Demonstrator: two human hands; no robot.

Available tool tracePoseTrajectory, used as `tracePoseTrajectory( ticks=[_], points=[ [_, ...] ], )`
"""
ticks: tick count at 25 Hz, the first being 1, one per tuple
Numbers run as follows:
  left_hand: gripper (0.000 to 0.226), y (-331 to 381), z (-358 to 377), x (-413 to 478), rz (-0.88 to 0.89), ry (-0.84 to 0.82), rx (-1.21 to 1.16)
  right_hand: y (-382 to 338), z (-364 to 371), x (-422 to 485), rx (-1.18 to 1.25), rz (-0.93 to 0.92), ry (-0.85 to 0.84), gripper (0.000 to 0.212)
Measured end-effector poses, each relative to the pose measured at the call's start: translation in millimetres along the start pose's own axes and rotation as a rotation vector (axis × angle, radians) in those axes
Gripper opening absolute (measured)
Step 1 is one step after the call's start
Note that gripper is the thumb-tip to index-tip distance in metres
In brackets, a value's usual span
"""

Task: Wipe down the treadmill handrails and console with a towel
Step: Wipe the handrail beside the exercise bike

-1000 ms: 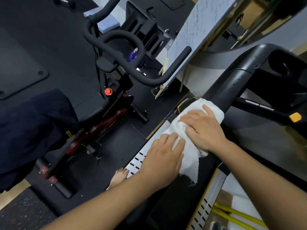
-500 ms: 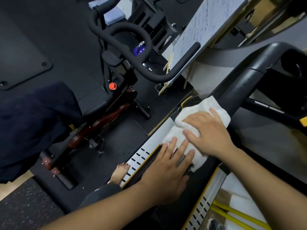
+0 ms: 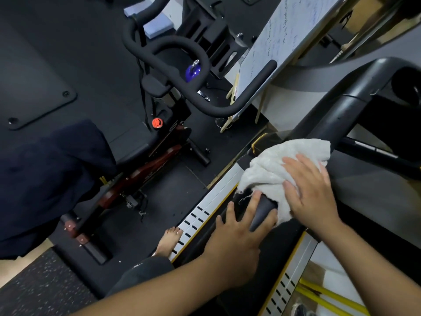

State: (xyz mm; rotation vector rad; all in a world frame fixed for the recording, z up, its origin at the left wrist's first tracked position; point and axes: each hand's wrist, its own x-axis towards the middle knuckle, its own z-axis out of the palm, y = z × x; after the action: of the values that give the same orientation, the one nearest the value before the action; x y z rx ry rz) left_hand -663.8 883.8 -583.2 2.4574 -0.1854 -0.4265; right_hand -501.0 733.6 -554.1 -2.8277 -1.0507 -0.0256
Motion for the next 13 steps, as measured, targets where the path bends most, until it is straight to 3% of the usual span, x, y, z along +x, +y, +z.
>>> tracePoseTrajectory(
  ticks=[5,9,13],
  points=[
    [0.09,8,-13,25,0.117,0.033,0.273,12,6,32,0.175,0.353,0.111,0.045],
    [0.092,6,-14,40,0.195,0.065,0.349,-31,14,-15,0.595,0.674,0.323,0.044],
    [0.094,2,-16,38,0.24,-0.001,0.416,-66,23,-20,1.074,0.991,0.416,0.046]
  ],
)
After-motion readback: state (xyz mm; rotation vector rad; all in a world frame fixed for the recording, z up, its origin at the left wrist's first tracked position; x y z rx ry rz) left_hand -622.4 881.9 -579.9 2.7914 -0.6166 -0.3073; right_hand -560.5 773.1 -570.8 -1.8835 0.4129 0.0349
